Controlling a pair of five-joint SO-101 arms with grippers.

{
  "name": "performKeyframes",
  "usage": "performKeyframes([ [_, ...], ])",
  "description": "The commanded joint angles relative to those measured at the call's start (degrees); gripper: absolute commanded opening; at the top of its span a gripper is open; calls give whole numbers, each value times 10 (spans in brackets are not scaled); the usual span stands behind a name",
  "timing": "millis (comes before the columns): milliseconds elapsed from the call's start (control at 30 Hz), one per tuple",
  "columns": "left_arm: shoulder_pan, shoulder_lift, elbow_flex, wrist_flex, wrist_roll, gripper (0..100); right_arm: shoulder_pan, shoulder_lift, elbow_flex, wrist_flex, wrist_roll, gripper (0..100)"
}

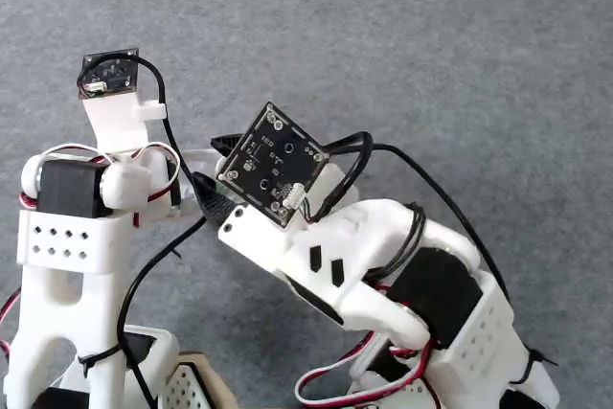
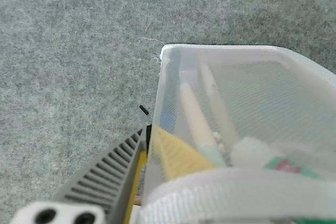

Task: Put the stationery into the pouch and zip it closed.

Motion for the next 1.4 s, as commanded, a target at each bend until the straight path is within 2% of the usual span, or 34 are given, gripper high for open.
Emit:
performKeyframes([
  [0, 5, -3, -14, 5, -3, 28, 10, -11, -65, 1, 4, 123],
  [167, 6, -7, -74, 6, -3, 28, 65, -12, -95, 3, 4, 122],
  [367, 7, -7, -78, 6, -3, 28, 76, -12, -1, 18, 5, 122],
  [567, 7, -7, -77, 6, -3, 28, 70, -12, 103, -33, -1, 121],
  [700, 7, -4, -76, 6, -3, 28, 33, -12, 148, -35, -28, 121],
  [933, 6, -3, -65, 6, -3, 28, -12, -32, 129, -11, -53, 121],
  [1067, 6, -3, -65, 6, -3, 28, -11, -32, 187, -4, -48, 121],
  [1200, -22, -2, -68, 6, -3, 28, 18, -44, 259, -47, -47, 120],
  [1367, -31, -2, -65, 5, -2, 28, 42, -54, 281, -77, -44, 120],
])
